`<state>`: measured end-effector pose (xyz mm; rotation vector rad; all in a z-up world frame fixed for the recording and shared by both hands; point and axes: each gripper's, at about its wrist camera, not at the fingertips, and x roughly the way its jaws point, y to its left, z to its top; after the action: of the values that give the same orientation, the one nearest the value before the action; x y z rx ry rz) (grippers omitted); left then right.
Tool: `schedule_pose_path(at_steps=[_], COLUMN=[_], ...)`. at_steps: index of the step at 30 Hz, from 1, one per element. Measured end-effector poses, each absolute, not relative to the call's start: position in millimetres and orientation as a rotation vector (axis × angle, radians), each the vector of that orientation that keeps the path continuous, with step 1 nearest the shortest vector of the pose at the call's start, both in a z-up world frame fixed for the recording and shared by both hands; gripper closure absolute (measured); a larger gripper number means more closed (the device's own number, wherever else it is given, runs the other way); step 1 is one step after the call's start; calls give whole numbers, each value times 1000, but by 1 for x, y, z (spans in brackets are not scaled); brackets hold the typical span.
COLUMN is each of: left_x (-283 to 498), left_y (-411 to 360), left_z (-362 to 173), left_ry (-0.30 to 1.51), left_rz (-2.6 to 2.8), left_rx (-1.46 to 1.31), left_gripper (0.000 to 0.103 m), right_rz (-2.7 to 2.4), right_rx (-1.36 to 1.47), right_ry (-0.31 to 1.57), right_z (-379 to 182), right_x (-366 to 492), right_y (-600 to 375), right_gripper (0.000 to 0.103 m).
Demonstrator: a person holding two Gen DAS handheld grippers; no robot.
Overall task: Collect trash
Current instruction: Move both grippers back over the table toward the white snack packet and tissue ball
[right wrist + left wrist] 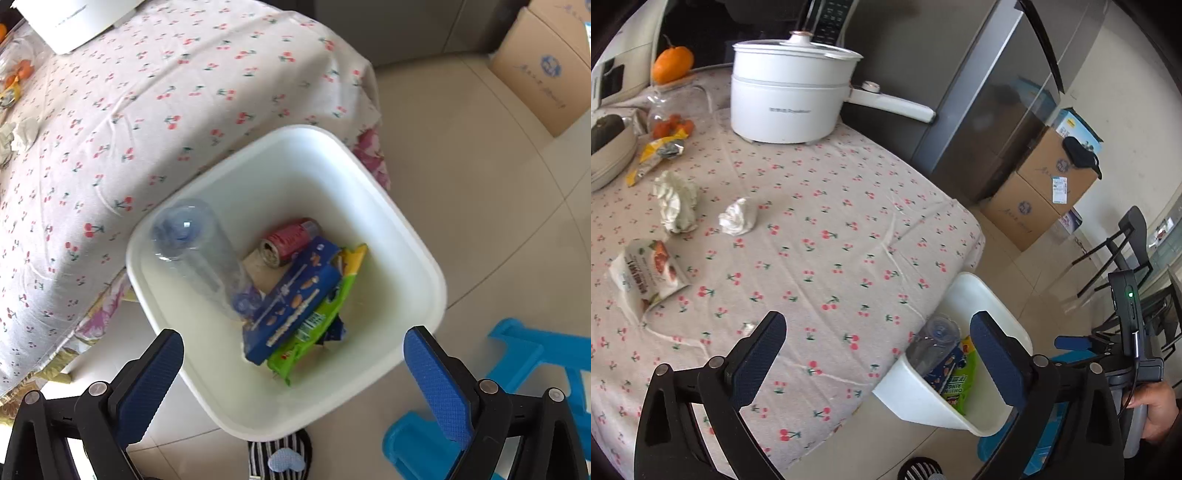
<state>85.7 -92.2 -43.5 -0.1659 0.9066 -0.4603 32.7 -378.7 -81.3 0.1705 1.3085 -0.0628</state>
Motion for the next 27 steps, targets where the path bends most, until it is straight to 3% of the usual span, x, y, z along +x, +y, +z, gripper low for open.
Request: schedule_pose_path(at_steps=[15, 27], left_x=[100, 119], left_y=[67, 145], left_z=[-61, -101], left_ry=[901, 990], left_rz=[-60, -59], left_rx=[-145, -276], left_gripper=[0, 0], right_rz=[11, 91], right_rx=[-94, -127], right_ry=[1018, 992], right_z=[-45, -71], right_x=[69, 130], right_y=[-234, -140], right_gripper=[0, 0])
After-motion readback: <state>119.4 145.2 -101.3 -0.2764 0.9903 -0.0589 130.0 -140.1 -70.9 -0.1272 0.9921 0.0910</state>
